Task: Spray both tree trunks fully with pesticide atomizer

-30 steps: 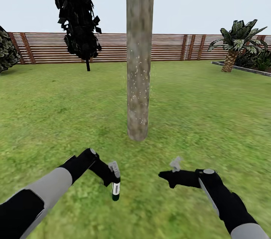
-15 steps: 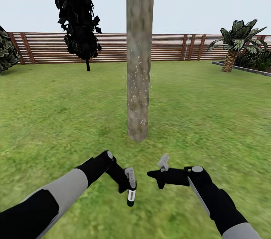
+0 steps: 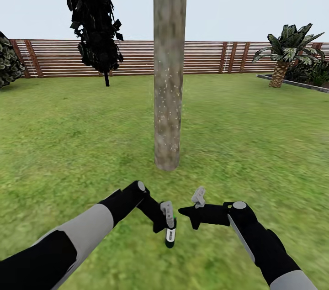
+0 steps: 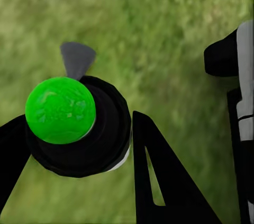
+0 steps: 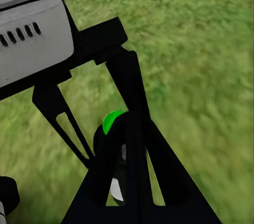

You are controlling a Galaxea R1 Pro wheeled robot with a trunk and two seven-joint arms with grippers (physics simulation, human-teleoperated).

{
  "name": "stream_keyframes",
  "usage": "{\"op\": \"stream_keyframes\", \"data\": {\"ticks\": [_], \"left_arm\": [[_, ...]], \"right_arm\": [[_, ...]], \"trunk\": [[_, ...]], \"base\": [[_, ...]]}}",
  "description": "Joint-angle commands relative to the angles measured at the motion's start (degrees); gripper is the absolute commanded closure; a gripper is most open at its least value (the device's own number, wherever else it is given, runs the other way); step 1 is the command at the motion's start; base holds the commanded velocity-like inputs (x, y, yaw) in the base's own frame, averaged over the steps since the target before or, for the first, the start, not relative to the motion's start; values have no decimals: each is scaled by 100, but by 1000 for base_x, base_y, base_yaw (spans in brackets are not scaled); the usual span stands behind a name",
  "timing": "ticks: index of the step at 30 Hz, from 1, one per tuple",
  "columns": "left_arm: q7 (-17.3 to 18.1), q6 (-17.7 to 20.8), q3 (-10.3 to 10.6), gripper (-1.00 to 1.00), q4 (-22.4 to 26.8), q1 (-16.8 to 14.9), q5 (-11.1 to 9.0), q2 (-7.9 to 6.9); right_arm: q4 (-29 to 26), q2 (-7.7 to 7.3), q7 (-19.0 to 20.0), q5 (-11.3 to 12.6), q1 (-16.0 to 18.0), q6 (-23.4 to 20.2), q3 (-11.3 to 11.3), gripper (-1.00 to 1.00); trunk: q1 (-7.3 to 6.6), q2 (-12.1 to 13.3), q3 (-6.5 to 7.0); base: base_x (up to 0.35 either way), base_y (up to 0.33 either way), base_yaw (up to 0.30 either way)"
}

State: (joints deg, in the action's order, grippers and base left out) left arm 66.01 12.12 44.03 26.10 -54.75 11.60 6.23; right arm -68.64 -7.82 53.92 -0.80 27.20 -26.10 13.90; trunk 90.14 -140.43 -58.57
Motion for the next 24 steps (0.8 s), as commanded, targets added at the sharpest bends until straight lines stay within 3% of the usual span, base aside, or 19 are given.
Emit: {"op": "stream_keyframes", "data": {"ticks": [1,9,24], "left_arm": [[0,0,0,100,0,0,0,10],[244,9,0,100,273,-8,9,10],[254,27,-8,100,282,-52,1,10]], "right_arm": [[0,0,2,0,0,0,2,100],[0,0,4,1,-4,0,0,100],[0,0,4,-1,-2,0,-1,100]], "trunk": [[0,0,0],[0,0,0],[0,0,0]], "base": [[0,0,0],[0,0,0],[0,0,0]]}}
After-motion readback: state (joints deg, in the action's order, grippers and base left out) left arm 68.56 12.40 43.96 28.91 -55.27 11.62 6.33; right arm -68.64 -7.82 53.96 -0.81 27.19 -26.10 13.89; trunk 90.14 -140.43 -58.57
